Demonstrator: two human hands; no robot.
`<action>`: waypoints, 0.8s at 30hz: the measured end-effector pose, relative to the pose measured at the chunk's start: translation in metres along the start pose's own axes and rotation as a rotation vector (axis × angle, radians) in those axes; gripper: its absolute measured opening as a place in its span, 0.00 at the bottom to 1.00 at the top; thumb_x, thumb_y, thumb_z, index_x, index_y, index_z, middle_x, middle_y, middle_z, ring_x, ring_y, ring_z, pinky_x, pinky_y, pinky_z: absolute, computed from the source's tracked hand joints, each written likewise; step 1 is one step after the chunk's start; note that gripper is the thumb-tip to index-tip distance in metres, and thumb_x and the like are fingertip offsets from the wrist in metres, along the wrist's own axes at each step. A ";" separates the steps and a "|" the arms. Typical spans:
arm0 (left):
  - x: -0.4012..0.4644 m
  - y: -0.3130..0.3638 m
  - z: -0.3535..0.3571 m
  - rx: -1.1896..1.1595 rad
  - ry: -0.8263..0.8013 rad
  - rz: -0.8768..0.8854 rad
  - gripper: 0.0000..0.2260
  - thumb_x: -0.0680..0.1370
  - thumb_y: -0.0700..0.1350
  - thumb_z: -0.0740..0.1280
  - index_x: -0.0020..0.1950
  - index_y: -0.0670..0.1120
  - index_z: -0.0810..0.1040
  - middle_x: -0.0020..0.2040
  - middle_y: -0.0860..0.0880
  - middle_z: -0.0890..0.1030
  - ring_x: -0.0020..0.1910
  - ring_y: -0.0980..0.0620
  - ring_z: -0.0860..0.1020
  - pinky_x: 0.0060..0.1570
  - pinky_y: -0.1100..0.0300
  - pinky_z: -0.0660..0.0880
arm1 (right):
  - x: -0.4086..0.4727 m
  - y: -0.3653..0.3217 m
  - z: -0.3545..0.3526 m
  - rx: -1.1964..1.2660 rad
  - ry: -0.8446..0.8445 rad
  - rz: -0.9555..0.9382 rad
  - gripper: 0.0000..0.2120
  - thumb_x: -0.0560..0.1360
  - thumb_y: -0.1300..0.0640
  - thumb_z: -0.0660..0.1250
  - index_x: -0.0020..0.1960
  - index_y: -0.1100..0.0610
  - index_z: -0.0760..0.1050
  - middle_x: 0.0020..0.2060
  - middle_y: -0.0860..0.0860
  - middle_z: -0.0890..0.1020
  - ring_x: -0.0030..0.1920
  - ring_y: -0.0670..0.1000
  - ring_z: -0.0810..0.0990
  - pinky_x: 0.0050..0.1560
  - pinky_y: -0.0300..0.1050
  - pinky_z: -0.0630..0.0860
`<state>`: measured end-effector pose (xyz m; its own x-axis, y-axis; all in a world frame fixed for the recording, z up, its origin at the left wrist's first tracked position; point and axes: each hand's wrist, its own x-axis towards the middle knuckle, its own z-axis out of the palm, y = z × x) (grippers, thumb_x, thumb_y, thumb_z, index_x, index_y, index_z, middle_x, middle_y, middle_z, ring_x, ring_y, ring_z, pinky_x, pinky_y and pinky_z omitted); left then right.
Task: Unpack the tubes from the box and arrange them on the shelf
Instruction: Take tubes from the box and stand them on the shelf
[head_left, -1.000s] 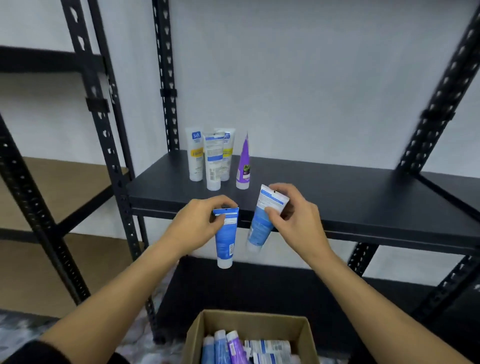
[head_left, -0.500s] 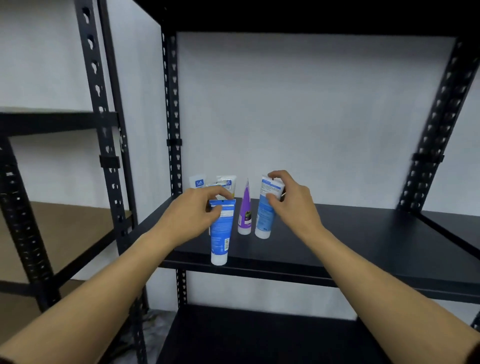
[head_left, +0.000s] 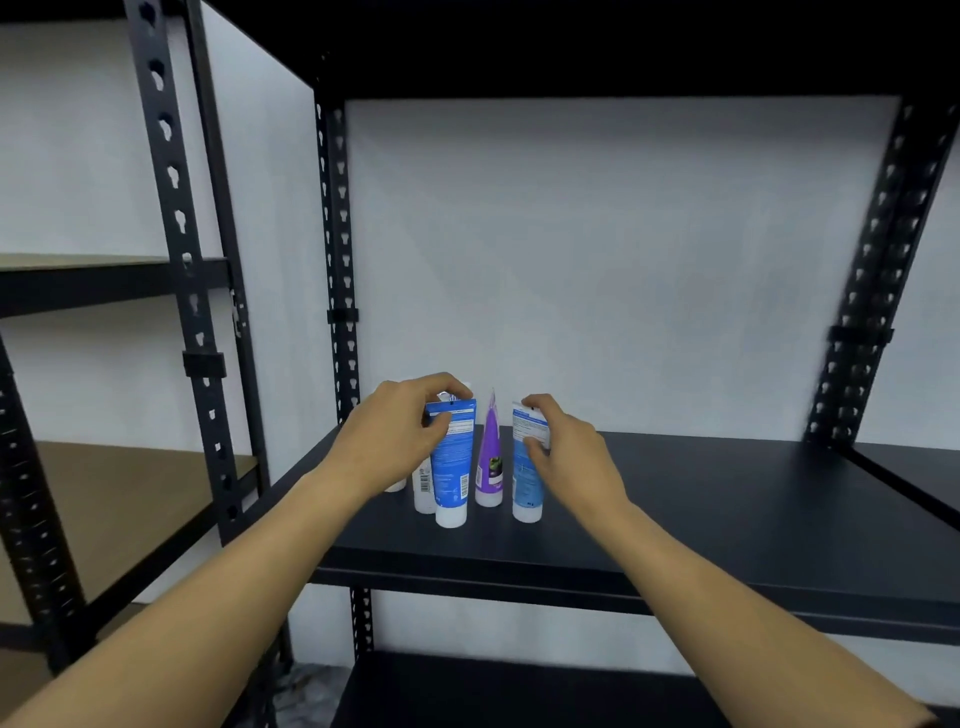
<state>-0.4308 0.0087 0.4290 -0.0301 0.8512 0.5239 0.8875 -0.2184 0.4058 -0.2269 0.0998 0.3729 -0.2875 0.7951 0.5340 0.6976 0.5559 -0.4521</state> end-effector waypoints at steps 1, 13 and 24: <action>0.002 -0.002 0.003 0.010 0.008 -0.010 0.10 0.81 0.48 0.64 0.61 0.60 0.75 0.50 0.56 0.79 0.44 0.55 0.78 0.33 0.61 0.74 | 0.001 0.000 0.000 -0.011 -0.001 -0.002 0.21 0.81 0.55 0.65 0.71 0.46 0.64 0.60 0.53 0.81 0.53 0.53 0.81 0.49 0.50 0.82; 0.003 -0.008 0.051 0.073 0.061 -0.087 0.12 0.81 0.47 0.62 0.63 0.58 0.75 0.53 0.52 0.82 0.46 0.54 0.78 0.38 0.63 0.71 | 0.001 0.006 0.001 0.005 0.012 -0.026 0.21 0.81 0.55 0.65 0.71 0.46 0.64 0.59 0.53 0.81 0.54 0.53 0.81 0.49 0.48 0.81; 0.007 -0.007 0.051 0.043 -0.046 -0.014 0.14 0.80 0.44 0.67 0.65 0.54 0.71 0.51 0.51 0.79 0.42 0.57 0.75 0.41 0.63 0.76 | -0.001 0.007 0.004 0.021 0.014 -0.013 0.22 0.81 0.55 0.64 0.73 0.44 0.63 0.60 0.52 0.81 0.54 0.52 0.81 0.48 0.47 0.81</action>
<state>-0.4137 0.0406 0.3923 -0.0227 0.8754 0.4828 0.9061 -0.1861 0.3800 -0.2245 0.1040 0.3662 -0.2877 0.7842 0.5497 0.6797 0.5716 -0.4597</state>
